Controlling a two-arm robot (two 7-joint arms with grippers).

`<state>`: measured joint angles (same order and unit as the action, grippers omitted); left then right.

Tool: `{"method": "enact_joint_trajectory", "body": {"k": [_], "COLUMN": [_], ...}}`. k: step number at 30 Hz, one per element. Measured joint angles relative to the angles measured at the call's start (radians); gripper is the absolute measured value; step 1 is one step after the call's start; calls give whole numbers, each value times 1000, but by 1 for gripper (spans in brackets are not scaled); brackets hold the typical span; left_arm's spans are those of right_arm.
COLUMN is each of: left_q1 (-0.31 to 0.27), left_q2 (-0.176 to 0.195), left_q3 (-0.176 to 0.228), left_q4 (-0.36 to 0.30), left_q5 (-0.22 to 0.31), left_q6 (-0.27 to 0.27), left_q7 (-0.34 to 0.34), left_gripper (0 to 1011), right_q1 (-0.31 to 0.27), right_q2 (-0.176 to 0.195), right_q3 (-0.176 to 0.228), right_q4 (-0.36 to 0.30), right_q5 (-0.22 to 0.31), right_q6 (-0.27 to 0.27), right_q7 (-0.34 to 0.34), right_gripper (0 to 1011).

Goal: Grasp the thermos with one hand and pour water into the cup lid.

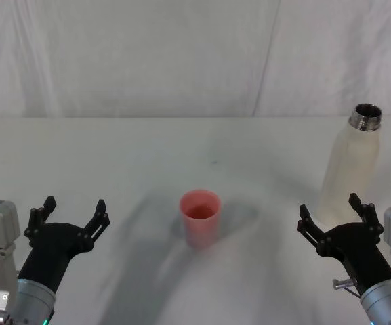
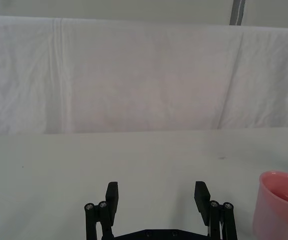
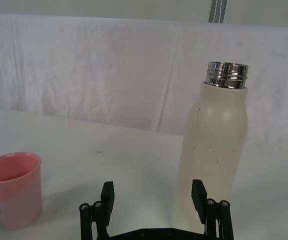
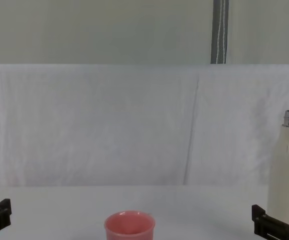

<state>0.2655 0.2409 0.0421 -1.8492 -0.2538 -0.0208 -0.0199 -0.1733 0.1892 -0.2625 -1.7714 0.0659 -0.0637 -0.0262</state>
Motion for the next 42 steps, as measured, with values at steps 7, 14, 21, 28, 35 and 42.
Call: {"method": "enact_joint_trajectory", "body": {"k": [7, 14, 21, 28, 35, 42], "left_q1": [0, 0, 0, 0, 0, 0], "left_q2": [0, 0, 0, 0, 0, 0], "left_q3": [0, 0, 0, 0, 0, 0], "left_q4": [0, 0, 0, 0, 0, 0], "left_q5": [0, 0, 0, 0, 0, 0], "left_q6": [0, 0, 0, 0, 0, 0], "left_q7": [0, 0, 0, 0, 0, 0], "left_gripper": [1001, 1001, 1001, 1001, 1001, 1001], "right_q1": [0, 0, 0, 0, 0, 0], "right_q2": [0, 0, 0, 0, 0, 0], "right_q3": [0, 0, 0, 0, 0, 0], "right_q4": [0, 0, 0, 0, 0, 0], "right_q5": [0, 0, 0, 0, 0, 0], "right_q6": [0, 0, 0, 0, 0, 0], "right_q7": [0, 0, 0, 0, 0, 0], "right_gripper": [1001, 1001, 1001, 1001, 1001, 1001]}}
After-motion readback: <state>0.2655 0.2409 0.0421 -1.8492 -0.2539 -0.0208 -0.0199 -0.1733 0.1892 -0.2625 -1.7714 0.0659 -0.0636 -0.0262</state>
